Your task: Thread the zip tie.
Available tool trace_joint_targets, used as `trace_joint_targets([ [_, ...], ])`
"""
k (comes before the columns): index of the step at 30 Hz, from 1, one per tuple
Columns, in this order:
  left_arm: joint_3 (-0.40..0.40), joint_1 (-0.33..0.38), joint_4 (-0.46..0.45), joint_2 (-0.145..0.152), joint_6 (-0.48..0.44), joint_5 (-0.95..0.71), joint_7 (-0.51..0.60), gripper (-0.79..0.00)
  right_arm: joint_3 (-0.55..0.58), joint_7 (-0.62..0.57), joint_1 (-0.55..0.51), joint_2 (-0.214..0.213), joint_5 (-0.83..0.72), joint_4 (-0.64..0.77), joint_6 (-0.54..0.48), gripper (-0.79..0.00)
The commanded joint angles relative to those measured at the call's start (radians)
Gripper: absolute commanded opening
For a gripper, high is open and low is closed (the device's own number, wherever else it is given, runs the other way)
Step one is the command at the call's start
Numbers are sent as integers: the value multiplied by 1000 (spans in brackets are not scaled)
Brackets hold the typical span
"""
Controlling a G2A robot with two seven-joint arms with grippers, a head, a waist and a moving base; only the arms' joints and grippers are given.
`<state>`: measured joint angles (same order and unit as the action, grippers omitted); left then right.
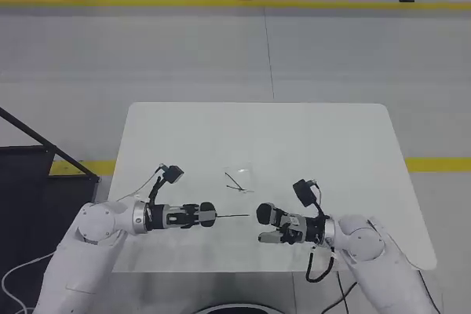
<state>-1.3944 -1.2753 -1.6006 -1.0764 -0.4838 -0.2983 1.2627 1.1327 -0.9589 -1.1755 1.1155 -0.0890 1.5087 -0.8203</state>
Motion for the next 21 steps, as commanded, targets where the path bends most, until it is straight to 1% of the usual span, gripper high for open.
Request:
trace_joint_targets([
  [1, 8, 1, 0, 1, -5, 0, 0, -785, -26, -35, 33, 2, -51, -39, 4, 0],
  [3, 15, 3, -2, 2, -5, 2, -2, -785, -51, -48, 58, 6, -83, -63, 7, -43],
  [4, 18, 4, -3, 3, -4, 3, -4, -785, -62, -49, 68, 7, -92, -74, 8, -95],
  [6, 24, 7, -4, 4, -2, 7, -7, -785, -84, -48, 85, 8, -111, -92, 7, -163],
  [8, 28, 9, -5, 5, -1, 10, -10, -785, -104, -48, 99, 8, -129, -106, 7, -286],
  [9, 30, 10, -5, 6, -1, 10, -12, -785, -114, -47, 105, 8, -135, -111, 6, -323],
  [10, 32, 10, -5, 7, -1, 10, -13, -785, -124, -47, 111, 7, -144, -115, 6, -342],
  [12, 35, 11, -5, 8, -1, 12, -15, -785, -142, -44, 122, 5, -152, -125, 3, -416],
  [13, 37, 12, -4, 9, -1, 12, -16, -785, -152, -42, 126, 4, -158, -129, 1, -443],
  [16, 41, 13, -2, 11, -2, 10, -19, -785, -177, -35, 141, -1, -173, -141, -6, -483],
  [18, 44, 14, -1, 13, -3, 11, -19, -785, -191, -29, 149, -4, -177, -147, -12, -533],
  [21, 46, 15, 0, 15, -3, 12, -23, -785, -209, -22, 160, -10, -185, -156, -19, -576],
])
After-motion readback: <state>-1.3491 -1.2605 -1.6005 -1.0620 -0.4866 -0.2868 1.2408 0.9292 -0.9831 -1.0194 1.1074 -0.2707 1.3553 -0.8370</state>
